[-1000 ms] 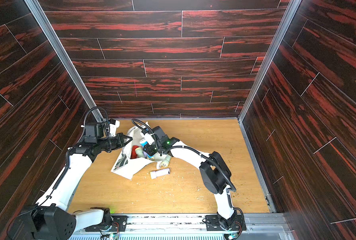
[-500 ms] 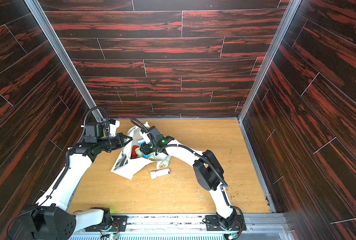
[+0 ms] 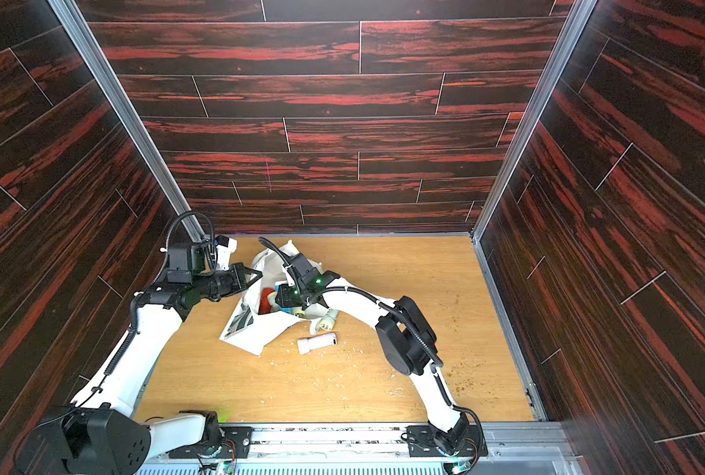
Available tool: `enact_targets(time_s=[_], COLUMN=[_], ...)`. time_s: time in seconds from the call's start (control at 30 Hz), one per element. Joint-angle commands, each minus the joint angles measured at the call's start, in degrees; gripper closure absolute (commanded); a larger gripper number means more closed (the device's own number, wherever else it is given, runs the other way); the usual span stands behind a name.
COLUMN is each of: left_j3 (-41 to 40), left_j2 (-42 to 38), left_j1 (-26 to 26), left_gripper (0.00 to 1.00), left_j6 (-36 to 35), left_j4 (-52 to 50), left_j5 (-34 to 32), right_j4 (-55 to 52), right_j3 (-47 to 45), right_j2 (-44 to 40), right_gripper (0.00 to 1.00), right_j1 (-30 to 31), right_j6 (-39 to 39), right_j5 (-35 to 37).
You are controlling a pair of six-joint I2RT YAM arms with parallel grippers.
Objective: Put the flashlights into the tote bags
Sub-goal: Place the flashlight in the canvas bag.
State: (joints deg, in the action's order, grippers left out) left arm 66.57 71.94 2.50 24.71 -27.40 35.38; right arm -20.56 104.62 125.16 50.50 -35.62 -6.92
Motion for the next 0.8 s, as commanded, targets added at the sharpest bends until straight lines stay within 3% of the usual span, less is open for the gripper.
enact_targets(time_s=[0.0, 0.33, 0.77], left_j3=[0.4, -1.0, -1.2], left_j2=[-2.4, -3.8, -3.8], left_j1=[-0.1, -0.1, -0.1], left_gripper=[1.00, 1.00, 1.00], left_j6=[0.2, 0.9, 0.4], left_j4=[1.2, 4.1, 3.4], left_j5=[2.1, 5.1, 4.6], right_j4=[-1.2, -2.0, -3.6], right_j3=[1.5, 2.1, 3.0], right_j2=[3.5, 5.4, 7.0], right_gripper=[1.00, 1.00, 0.71], right_j1=[0.1, -0.1, -0.2], right_j6=[-4.7, -6.4, -7.2], right_j5=[-1.8, -2.9, -2.6])
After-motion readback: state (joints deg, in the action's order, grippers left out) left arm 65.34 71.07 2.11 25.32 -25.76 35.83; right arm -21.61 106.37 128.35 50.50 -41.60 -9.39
